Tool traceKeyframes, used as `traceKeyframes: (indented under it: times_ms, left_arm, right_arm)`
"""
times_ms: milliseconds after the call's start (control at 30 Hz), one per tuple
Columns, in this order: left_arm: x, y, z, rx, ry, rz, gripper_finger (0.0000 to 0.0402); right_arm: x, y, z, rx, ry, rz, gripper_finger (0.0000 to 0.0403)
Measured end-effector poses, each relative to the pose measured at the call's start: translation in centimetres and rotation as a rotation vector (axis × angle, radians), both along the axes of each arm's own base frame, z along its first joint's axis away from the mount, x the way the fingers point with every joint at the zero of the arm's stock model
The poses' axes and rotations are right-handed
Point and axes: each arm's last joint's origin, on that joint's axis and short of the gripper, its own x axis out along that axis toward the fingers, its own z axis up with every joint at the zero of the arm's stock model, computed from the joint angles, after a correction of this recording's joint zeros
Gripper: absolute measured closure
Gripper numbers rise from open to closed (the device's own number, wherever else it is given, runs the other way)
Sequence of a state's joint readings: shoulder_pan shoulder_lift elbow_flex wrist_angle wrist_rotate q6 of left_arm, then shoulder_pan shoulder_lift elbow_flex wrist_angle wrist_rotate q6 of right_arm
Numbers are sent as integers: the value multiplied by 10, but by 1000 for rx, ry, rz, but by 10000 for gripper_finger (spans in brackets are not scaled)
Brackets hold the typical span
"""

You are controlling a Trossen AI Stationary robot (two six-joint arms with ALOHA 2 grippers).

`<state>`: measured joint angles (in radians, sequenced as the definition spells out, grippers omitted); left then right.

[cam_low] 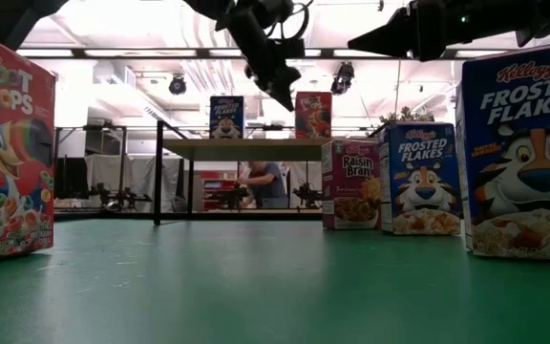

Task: Stack cereal on shelf
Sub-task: Put the top red cereal box on the shelf

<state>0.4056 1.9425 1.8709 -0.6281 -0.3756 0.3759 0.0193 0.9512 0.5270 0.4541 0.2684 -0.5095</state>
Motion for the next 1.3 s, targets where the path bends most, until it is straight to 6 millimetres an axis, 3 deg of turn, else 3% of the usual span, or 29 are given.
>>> traceKeyframes:
  times_ms: [800, 1000, 1300]
  left_arm:
    - [14, 0, -11, -103, -112, -19, 364]
    - [13, -9, -14, -129, -71, -27, 364]
    - [23, -20, -11, -218, -158, -174, 364]
  right_arm:
    - [0, -1, -1, 9, 6, -23, 394]
    - [0, -1, -1, 9, 8, -23, 394]
    - [0, -1, -1, -3, 10, -22, 394]
